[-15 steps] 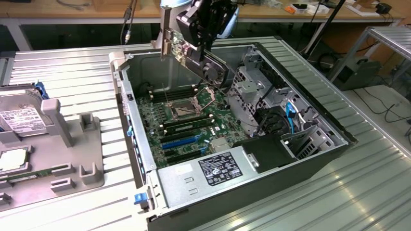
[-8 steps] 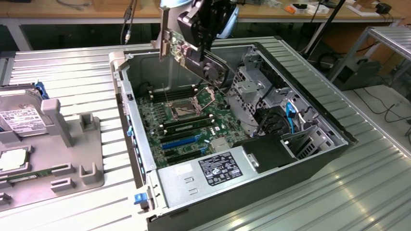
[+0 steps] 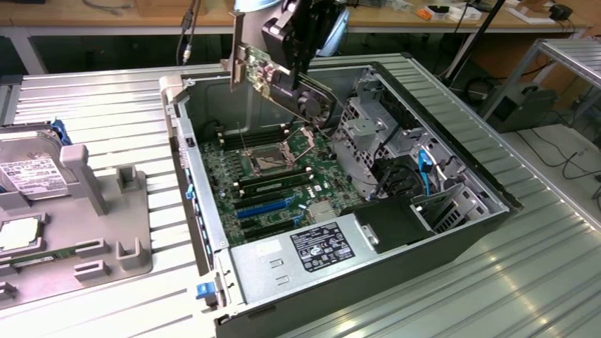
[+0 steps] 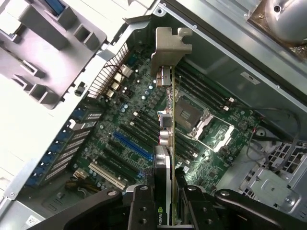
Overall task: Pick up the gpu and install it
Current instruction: 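Insert the gpu into the slot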
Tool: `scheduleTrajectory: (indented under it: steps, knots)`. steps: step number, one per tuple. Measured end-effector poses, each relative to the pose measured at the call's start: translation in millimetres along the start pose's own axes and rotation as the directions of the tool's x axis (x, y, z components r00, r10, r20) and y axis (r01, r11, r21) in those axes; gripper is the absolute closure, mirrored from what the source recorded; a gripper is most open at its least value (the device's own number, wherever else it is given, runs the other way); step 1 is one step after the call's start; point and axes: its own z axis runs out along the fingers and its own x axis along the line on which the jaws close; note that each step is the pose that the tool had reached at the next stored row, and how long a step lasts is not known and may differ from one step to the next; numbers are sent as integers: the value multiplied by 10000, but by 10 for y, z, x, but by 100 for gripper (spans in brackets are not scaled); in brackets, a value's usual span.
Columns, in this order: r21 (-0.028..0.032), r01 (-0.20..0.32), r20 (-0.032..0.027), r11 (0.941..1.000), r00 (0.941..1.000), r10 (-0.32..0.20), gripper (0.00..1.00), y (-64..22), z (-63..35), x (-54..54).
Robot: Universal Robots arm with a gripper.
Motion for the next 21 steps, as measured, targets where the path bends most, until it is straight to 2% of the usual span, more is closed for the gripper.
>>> scheduleTrajectory:
  steps: [12, 18, 21]
  knots:
    - [-12, 704, -31, 9975, 9975, -704, 73, 0, 0, 0]
    - [-21, 1125, -48, 9937, 9936, -1125, 73, 0, 0, 0]
    - [-27, 1428, -61, 9897, 9897, -1428, 73, 0, 0, 0]
